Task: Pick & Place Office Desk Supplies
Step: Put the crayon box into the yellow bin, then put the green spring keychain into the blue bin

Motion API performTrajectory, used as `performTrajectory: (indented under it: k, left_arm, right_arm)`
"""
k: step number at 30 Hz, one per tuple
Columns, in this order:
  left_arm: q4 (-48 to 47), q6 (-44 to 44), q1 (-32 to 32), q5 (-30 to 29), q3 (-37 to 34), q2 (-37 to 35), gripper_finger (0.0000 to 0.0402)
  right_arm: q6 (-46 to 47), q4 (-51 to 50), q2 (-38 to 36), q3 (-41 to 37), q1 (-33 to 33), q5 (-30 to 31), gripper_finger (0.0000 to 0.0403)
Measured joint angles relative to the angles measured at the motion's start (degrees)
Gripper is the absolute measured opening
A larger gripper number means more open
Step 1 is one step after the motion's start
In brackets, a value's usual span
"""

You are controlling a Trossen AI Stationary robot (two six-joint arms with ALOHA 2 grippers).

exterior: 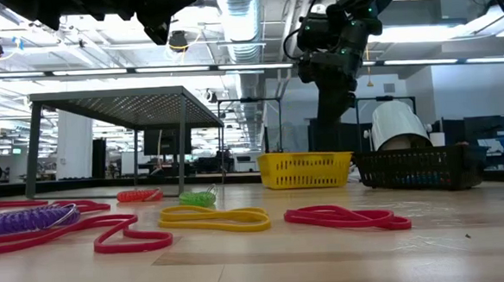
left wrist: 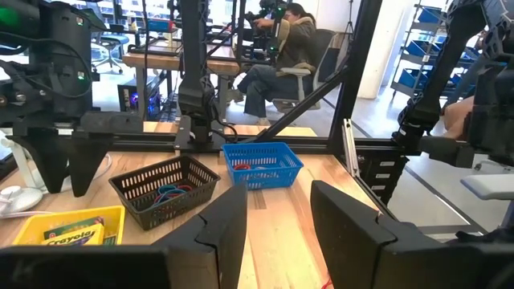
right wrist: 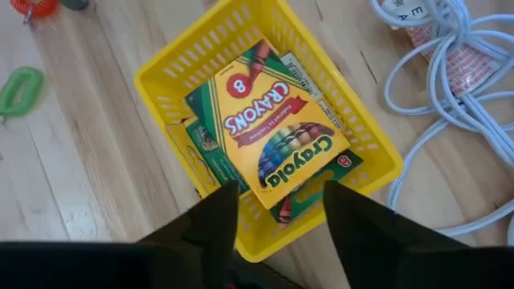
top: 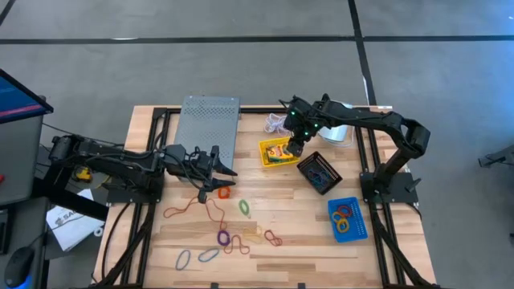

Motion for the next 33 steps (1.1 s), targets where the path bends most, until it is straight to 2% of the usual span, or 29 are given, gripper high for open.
performTrajectory:
  k: [4,9,15,19,23,27,33]
  left_arm:
    - [0.0,0.0,0.0,0.0,0.0,0.0,0.0135]
    - [0.0,-0.2,0.0,0.0,0.0,0.0,0.0135]
    - [0.4,-1.7,0.0,0.0,0.0,0.0,0.0135]
    - [-2.1,-1.7,0.0,0.0,1.6,0.1,0.0135]
    - [-11.3,-1.4,-0.5,0.0,6.4,0.7,0.0135]
    - [-23.7,2.4,-1.7,0.0,12.9,3.3,0.0135]
    - [-35.9,12.2,-5.4,-1.0,22.1,12.9,0.0135]
  right_arm:
    - [1.0,0.1,0.0,0.0,0.0,0.6,0.02]
    - [1.1,0.6,0.0,0.0,0.0,-0.1,0.0184]
    - [2.9,2.4,-0.4,0.0,2.0,-12.4,0.0154]
    - [4.1,5.8,-2.7,0.0,6.6,-14.1,0.0136]
    - [4.5,9.9,-8.2,-0.1,12.6,-10.9,0.0118]
    - [5.1,10.4,-16.5,0.0,18.5,-3.7,0.0104]
    - [12.2,9.6,-27.0,0.0,28.7,3.9,0.0097]
